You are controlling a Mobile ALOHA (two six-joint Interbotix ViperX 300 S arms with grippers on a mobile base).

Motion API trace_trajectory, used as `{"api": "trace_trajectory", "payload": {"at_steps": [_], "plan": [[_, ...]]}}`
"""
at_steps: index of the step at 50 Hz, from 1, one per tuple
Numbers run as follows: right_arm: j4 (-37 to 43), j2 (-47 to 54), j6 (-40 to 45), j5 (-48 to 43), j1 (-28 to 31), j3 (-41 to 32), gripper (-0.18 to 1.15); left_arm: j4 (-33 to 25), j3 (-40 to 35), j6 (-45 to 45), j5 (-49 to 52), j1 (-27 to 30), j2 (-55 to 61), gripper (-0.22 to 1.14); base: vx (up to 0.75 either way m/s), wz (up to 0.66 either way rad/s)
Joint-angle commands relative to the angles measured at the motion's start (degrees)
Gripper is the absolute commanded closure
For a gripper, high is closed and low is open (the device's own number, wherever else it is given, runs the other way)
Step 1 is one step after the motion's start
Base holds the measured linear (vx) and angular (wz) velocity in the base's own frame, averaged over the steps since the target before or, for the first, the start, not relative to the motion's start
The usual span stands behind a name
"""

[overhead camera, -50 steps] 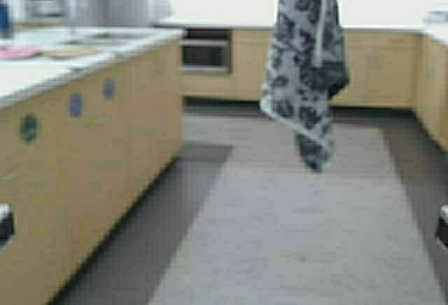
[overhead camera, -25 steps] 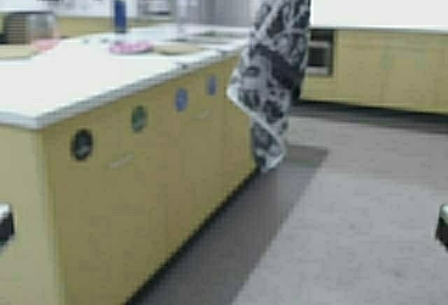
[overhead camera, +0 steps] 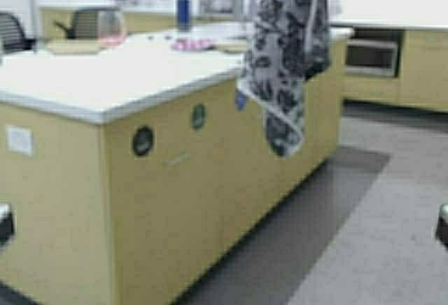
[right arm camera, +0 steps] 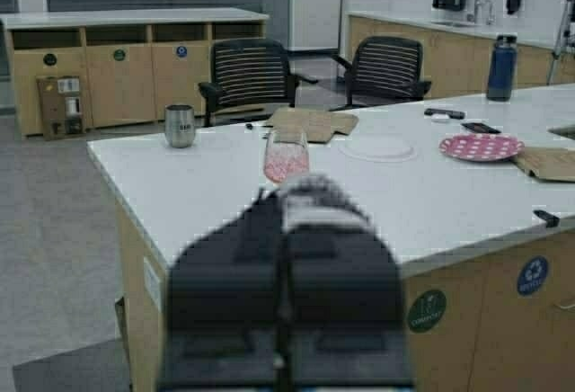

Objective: Get the cloth and wipe up the spill under the wine glass

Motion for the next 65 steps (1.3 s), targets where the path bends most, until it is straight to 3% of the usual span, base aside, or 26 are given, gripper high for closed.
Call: {"api": "trace_trajectory", "payload": {"at_steps": [1, 56, 65], "plan": [[-0.1, -0.6, 0.0, -1.1, -0.2, -1.1, 0.91, 0.1, -1.2, 0.1, -1.8, 0.1, 2.5, 0.89, 0.09, 0.07], [-0.3, -0.6, -0.2, -2.9, -0.2, 0.7, 0.91, 1.1, -2.2, -0.8, -2.5, 0.0, 5.3, 0.89, 0.15, 0.17], [-0.3, -0.7, -0.1, -3.7, -0.2, 0.4, 0.91, 1.2, -1.8, -2.6, -2.5, -4.8, 4.8, 0.89, 0.19, 0.27]]}}
